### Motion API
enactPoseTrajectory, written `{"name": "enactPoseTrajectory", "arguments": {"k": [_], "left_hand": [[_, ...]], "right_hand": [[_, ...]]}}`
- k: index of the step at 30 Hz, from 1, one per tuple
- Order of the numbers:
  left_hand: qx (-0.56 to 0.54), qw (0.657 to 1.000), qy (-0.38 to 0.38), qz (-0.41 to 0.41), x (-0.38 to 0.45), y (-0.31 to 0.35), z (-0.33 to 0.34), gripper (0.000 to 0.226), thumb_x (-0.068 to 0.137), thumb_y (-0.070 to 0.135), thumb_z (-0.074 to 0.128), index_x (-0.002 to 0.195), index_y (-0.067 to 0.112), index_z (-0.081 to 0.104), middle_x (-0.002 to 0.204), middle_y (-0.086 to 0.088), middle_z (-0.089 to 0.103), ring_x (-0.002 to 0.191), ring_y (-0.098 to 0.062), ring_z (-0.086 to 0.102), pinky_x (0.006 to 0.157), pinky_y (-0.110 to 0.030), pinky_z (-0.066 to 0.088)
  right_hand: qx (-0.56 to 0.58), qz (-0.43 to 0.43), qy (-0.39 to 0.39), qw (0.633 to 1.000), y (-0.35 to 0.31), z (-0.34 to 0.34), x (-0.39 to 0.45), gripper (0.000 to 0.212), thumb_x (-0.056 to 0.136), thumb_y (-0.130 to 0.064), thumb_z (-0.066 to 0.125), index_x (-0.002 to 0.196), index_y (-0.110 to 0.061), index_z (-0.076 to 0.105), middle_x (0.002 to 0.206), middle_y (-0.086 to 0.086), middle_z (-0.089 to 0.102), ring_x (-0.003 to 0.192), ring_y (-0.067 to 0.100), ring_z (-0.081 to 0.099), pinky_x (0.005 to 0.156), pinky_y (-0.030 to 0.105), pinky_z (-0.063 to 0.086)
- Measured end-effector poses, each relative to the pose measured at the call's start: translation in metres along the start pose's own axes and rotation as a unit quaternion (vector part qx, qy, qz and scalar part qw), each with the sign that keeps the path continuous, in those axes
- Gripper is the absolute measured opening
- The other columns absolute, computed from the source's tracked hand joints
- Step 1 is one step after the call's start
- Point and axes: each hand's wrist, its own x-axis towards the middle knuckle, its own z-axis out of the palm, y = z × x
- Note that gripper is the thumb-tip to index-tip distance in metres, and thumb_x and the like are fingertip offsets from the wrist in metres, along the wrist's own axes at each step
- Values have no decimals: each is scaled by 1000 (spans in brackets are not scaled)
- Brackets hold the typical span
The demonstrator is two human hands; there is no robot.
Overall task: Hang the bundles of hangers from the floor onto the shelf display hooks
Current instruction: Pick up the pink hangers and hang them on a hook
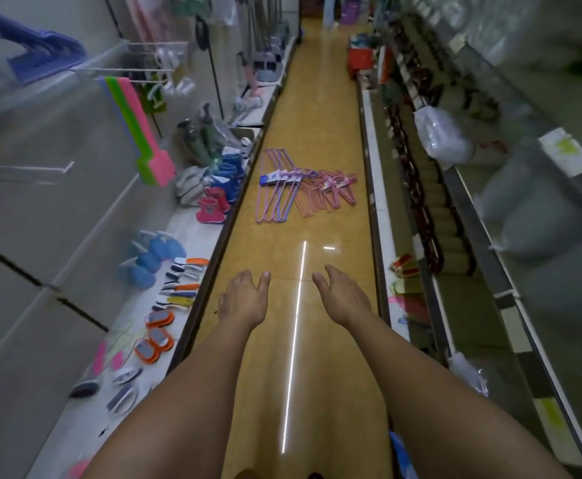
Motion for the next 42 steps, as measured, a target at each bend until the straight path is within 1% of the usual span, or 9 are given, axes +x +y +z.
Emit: {"name": "enactPoseTrajectory", "arguments": {"k": [3, 7, 12, 18, 24, 30, 34, 39, 42], "left_hand": [[-11, 1000, -19, -1, 31, 13, 5, 65, 98, 53, 22, 145, 9, 32, 151, -11, 34, 138, -28, 32, 112, -49, 27], [-24, 999, -33, 15, 81, 26, 2, 66, 98, 53, 23, 148, 9, 27, 153, -10, 31, 140, -27, 29, 113, -48, 27], [-24, 999, -28, 37, 165, 33, -24, 65, 99, 52, 23, 147, 9, 28, 152, -11, 32, 139, -27, 31, 112, -47, 28], [-38, 998, -27, 46, 267, 36, -58, 65, 99, 52, 23, 146, 8, 30, 151, -11, 34, 139, -27, 31, 112, -46, 29], [-41, 996, -62, 39, 334, 35, -61, 64, 99, 51, 24, 148, 9, 26, 153, -11, 31, 140, -27, 29, 113, -45, 28], [-37, 997, -63, 31, 402, 42, -56, 63, 99, 51, 25, 146, 10, 30, 150, -11, 36, 137, -27, 35, 108, -42, 32], [-40, 997, -57, 32, 453, 66, -52, 63, 99, 51, 25, 146, 9, 30, 150, -11, 35, 138, -27, 34, 109, -41, 32], [-42, 997, -40, 44, 527, 118, -48, 63, 99, 50, 26, 145, 7, 32, 148, -13, 39, 135, -27, 37, 108, -41, 33], [-42, 998, -35, 31, 572, 153, -42, 63, 97, 54, 27, 141, 11, 38, 141, -13, 46, 128, -27, 44, 106, -44, 38]], "right_hand": [[13, 14, -4, 1000, 2, -8, 26, 58, 100, -50, 27, 147, -15, 31, 149, 7, 39, 134, 28, 39, 106, 41, 36], [20, 32, 4, 999, -5, -16, 68, 55, 101, -49, 27, 141, -13, 38, 144, 8, 44, 130, 29, 42, 102, 41, 39], [29, 42, 22, 998, -35, -30, 141, 57, 101, -49, 25, 146, -14, 32, 148, 7, 40, 132, 28, 40, 105, 42, 38], [31, 67, 22, 997, -76, -33, 227, 59, 101, -50, 25, 149, -16, 28, 151, 6, 36, 136, 26, 37, 108, 41, 36], [35, 84, 18, 996, -93, -30, 294, 59, 100, -51, 25, 148, -16, 28, 150, 7, 38, 134, 26, 40, 107, 43, 37], [33, 93, 8, 995, -98, -35, 365, 58, 101, -49, 25, 148, -16, 30, 148, 8, 40, 132, 27, 41, 105, 43, 39], [26, 91, 6, 996, -95, -52, 423, 58, 100, -50, 24, 147, -16, 31, 147, 8, 40, 131, 27, 42, 104, 43, 39], [26, 76, 10, 997, -84, -94, 504, 56, 101, -49, 24, 146, -17, 32, 145, 8, 42, 129, 27, 44, 100, 41, 40], [34, 76, 11, 996, -69, -122, 549, 56, 101, -49, 25, 147, -18, 31, 148, 7, 40, 132, 26, 42, 102, 41, 39]]}}
